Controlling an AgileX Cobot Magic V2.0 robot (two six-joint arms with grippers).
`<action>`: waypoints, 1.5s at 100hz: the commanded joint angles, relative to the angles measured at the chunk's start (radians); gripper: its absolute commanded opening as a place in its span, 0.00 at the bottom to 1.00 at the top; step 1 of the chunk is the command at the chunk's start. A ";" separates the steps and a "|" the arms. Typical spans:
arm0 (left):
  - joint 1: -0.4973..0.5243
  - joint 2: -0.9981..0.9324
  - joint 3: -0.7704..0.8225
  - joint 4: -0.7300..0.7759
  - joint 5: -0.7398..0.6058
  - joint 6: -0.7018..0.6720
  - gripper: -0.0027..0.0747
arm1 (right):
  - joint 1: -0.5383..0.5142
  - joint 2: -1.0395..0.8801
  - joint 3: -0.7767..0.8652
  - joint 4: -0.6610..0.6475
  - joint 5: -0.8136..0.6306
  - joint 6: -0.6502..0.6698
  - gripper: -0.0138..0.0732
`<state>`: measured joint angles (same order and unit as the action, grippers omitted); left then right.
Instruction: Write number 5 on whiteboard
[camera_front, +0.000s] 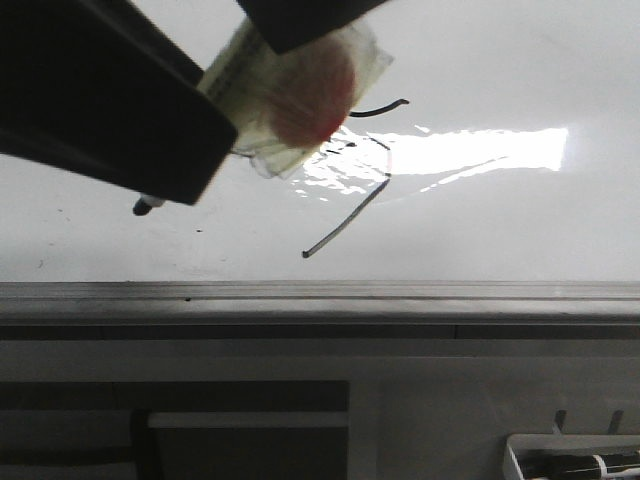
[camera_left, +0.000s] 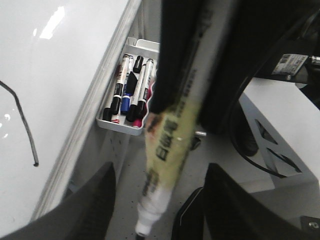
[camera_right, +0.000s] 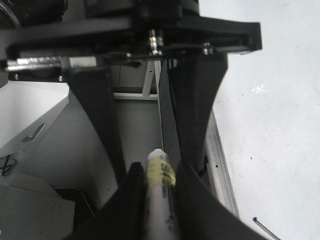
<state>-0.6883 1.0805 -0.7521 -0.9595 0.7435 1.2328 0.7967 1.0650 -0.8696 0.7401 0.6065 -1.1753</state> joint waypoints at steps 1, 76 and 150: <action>-0.030 0.018 -0.036 -0.053 -0.087 0.003 0.51 | -0.001 -0.009 -0.034 0.026 -0.041 -0.014 0.11; -0.036 0.074 -0.034 -0.083 -0.110 0.003 0.01 | -0.008 -0.010 -0.034 0.021 0.001 -0.004 0.42; -0.075 0.165 0.098 -0.579 -0.794 -0.113 0.01 | -0.323 -0.188 -0.034 0.027 -0.042 0.146 0.09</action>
<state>-0.7362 1.2328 -0.6138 -1.4764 -0.0068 1.1310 0.4876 0.8840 -0.8696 0.7318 0.6028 -1.0338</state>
